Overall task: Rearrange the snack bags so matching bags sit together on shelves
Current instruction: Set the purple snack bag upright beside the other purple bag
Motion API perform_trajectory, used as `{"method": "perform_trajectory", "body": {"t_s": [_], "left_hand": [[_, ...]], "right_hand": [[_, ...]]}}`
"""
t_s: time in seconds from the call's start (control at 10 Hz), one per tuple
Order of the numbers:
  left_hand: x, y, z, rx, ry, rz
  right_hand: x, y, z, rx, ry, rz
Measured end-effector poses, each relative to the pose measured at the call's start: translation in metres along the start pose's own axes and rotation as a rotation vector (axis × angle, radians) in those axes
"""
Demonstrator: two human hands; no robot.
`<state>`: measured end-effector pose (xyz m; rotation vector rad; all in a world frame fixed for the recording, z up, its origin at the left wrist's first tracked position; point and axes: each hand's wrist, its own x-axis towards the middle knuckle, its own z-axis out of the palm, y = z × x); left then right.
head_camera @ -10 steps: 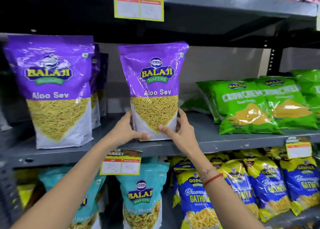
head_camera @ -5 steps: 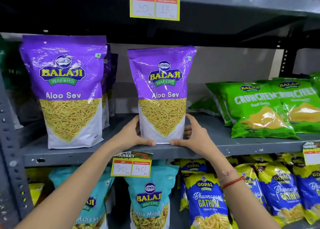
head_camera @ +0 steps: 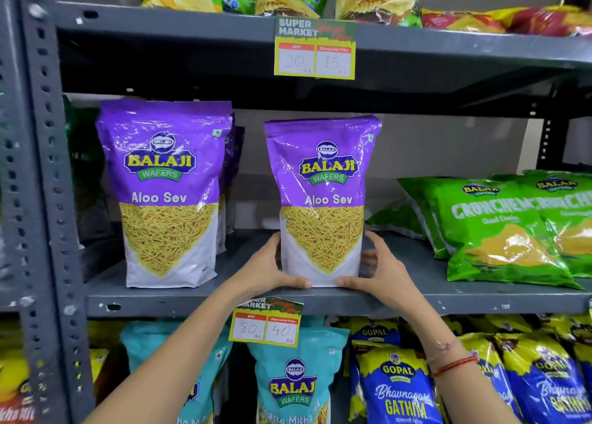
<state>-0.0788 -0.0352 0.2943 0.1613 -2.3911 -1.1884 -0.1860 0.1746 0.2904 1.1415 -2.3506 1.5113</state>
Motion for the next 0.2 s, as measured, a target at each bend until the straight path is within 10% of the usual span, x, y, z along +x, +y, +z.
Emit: {"method": "perform_trajectory", "body": {"t_s": [0.2], "left_hand": [[-0.011, 0.027, -0.001, 0.219, 0.309, 0.21]], "right_hand": [[-0.03, -0.028, -0.025, 0.174, 0.286, -0.217]]}}
